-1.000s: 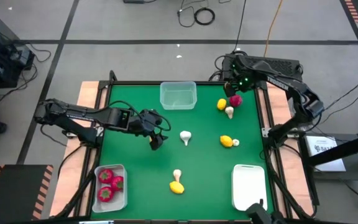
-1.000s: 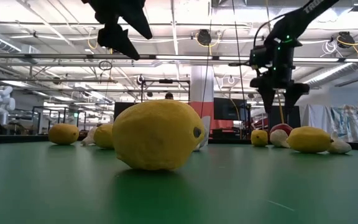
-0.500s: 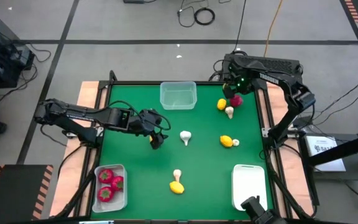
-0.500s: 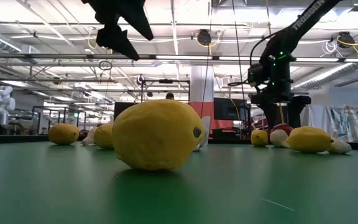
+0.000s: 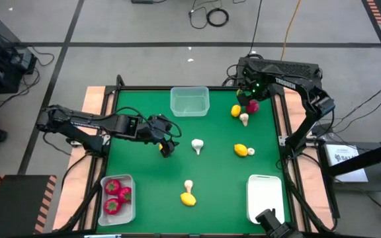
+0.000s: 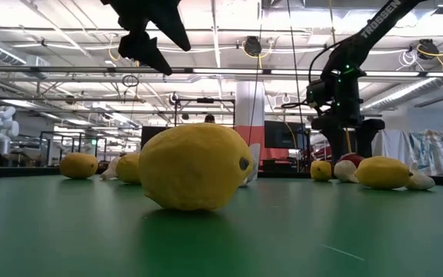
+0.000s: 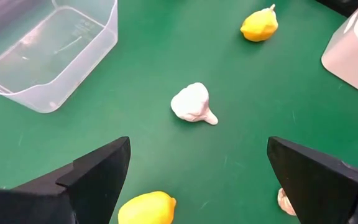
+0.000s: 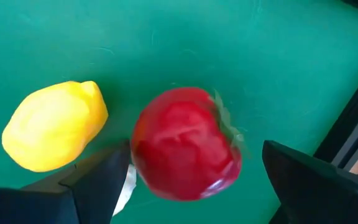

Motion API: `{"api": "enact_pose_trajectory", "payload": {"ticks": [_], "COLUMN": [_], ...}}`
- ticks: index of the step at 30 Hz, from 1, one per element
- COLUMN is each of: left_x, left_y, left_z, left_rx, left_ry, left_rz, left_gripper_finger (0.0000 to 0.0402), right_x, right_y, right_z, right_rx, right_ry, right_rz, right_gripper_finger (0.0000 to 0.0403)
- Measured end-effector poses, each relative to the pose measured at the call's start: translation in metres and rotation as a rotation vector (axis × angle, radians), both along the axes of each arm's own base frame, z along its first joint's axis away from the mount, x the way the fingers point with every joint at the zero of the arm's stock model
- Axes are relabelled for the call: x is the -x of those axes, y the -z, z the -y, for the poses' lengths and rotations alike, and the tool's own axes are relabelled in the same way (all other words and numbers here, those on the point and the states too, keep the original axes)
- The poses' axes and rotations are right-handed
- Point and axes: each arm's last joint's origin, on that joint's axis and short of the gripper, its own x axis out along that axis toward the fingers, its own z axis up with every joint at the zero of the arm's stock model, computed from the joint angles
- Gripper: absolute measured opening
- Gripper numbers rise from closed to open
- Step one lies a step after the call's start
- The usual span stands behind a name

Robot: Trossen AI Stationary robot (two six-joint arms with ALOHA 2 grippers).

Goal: Sort produce into baskets
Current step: Put the tomato into the gray bin

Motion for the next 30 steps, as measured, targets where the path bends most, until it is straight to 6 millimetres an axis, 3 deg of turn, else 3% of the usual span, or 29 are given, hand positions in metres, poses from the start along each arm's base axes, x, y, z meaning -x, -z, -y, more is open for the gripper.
{"api": "enact_pose_trajectory", "payload": {"ticks": [11, 22, 30], "left_x": [0.000, 0.000, 0.000], "left_y": [0.000, 0.000, 0.000], "left_z": [-0.001, -0.001, -0.001], "left_rx": [-0.020, -0.008, -0.003], "left_ry": [-0.018, -0.032, -0.037], "left_rz": [0.002, 0.007, 0.008], "left_gripper_finger": [0.0384, 0.0384, 0.0384], "right_x": [0.007, 0.002, 0.001], "right_y": [0.029, 0.032, 0.031], "right_z": [-0.012, -0.005, -0.006], "right_rx": [-0.022, 0.065, 0.072], "right_ry": [0.014, 0.040, 0.035], "right_rz": [-0.014, 0.041, 0.046], "right_gripper_finger": [0.0356, 0.0354, 0.0311]}}
